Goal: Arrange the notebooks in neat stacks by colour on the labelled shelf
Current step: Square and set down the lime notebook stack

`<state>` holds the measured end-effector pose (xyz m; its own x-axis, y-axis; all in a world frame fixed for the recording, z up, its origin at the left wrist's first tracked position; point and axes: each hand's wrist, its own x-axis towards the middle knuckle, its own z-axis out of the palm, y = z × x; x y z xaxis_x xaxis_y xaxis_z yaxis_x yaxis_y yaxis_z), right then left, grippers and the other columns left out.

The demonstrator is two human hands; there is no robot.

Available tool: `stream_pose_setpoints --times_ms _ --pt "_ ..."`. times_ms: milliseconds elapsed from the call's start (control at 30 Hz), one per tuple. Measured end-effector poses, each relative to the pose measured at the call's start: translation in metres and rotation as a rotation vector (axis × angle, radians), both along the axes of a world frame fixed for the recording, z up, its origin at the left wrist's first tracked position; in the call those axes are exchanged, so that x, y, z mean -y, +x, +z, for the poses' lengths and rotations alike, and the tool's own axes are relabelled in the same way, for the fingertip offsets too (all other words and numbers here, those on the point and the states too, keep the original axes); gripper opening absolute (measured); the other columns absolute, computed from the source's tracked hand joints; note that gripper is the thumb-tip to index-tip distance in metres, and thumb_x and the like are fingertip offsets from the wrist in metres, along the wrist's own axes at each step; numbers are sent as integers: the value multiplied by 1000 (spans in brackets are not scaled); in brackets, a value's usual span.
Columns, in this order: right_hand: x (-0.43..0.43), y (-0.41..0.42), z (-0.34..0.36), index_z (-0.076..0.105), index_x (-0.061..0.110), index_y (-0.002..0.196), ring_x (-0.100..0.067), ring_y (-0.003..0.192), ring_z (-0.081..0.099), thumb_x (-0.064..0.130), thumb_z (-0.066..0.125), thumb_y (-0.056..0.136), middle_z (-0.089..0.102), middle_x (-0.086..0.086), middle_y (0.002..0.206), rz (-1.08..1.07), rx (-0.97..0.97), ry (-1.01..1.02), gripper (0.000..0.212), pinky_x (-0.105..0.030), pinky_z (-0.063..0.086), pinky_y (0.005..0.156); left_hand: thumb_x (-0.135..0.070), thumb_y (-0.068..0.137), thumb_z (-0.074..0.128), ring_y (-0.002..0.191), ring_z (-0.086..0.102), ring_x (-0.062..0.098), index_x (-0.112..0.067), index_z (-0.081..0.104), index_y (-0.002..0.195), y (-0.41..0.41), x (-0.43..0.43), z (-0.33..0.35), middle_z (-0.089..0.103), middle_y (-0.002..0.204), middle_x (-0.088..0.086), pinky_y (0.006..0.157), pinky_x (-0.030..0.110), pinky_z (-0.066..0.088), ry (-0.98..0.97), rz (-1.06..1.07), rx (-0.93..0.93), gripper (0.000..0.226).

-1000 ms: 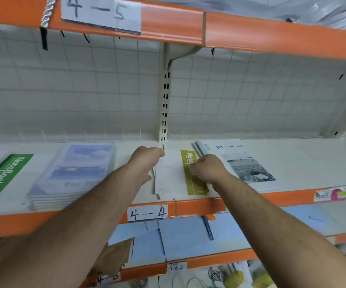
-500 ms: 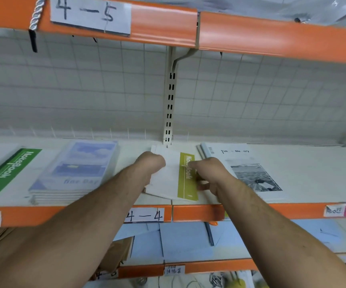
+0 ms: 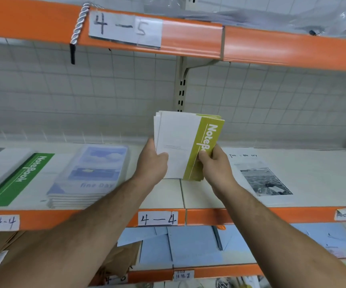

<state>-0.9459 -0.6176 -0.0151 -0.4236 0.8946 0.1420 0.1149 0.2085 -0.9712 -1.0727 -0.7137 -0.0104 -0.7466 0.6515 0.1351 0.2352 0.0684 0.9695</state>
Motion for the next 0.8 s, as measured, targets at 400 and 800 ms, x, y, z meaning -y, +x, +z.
stream_pose_setpoints --times_ms 400,800 --pt "16 -9 -6 52 27 115 -3 96 59 15 46 101 62 13 105 -9 -4 34 20 -26 48 76 -1 92 49 104 54 13 -32 32 145 11 5 -8 57 125 -9 63 11 38 3 47 -9 63" --pt "13 1 -21 48 24 131 -10 108 55 15 43 103 59 11 119 56 206 74 30 -30 42 93 -9 104 38 98 53 15 -28 34 118 7 6 -14 57 127 -4 56 14 40 -144 26 -63 24"
